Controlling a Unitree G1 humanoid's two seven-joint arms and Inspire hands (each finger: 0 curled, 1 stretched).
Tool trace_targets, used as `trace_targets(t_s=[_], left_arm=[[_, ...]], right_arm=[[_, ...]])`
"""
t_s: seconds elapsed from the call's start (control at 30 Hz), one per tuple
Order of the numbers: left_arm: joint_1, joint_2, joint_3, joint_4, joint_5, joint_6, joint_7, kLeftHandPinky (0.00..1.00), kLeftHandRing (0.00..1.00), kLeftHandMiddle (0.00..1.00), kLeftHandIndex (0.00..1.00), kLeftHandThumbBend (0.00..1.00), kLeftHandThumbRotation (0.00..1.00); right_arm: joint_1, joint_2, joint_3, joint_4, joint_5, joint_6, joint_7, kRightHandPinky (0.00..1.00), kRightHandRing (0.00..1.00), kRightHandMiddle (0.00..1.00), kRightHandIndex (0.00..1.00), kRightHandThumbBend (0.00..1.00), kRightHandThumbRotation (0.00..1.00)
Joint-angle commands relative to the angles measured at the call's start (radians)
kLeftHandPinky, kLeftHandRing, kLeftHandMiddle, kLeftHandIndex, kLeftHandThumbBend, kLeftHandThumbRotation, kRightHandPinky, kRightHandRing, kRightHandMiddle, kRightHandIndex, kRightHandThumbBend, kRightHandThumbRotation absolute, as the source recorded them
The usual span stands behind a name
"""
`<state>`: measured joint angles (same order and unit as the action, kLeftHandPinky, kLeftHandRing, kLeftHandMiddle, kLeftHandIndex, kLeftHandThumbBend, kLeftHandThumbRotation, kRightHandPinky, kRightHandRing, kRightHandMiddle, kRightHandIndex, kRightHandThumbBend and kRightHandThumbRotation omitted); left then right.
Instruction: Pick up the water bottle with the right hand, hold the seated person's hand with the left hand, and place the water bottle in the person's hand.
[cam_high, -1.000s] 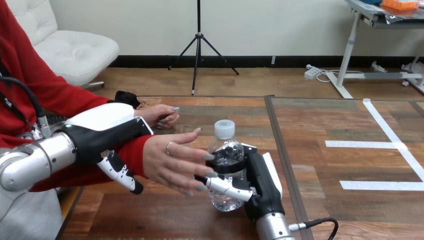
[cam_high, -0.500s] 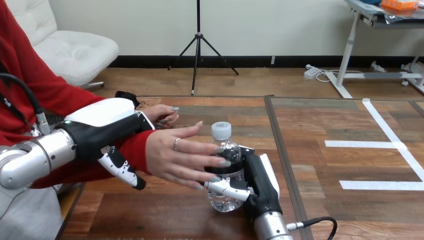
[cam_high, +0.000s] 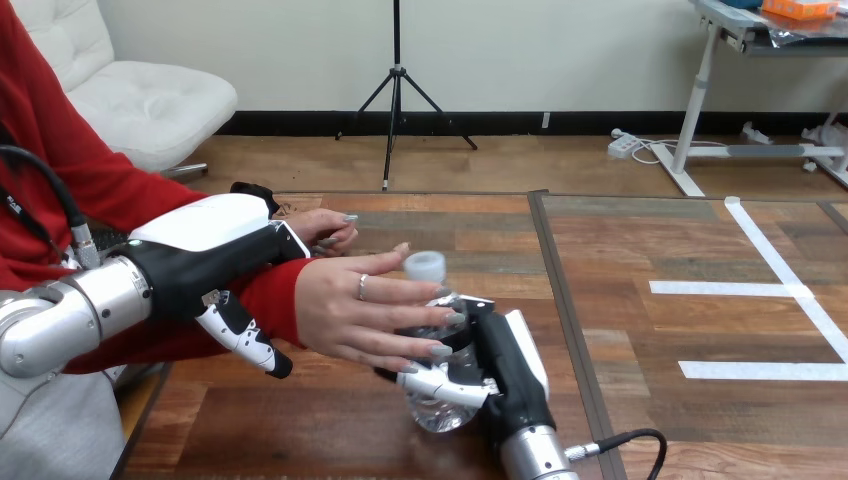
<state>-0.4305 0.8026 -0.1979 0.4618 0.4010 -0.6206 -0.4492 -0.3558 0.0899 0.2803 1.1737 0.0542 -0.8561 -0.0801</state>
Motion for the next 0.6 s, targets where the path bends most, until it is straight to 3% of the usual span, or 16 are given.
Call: trace_targets(t_s=[0.0,0.57], left_arm=[[-0.125,0.005,0.087,-0.158,-0.071,-0.048,0.038,0.17,0.23,0.30,0.32,0.81,0.00],[-0.120,-0.002,0.082,-0.168,-0.050,-0.041,0.048,0.17,0.23,0.30,0.32,0.81,0.00]], right_arm=[[-0.131,0.286,-0.002,-0.029,-0.033,-0.037,-0.021,0.18,0.23,0.28,0.30,0.77,0.00],[-0.077,0.307,0.065,-0.102,-0.127,-0.061,-0.069,0.20,0.24,0.30,0.31,0.79,0.00]])
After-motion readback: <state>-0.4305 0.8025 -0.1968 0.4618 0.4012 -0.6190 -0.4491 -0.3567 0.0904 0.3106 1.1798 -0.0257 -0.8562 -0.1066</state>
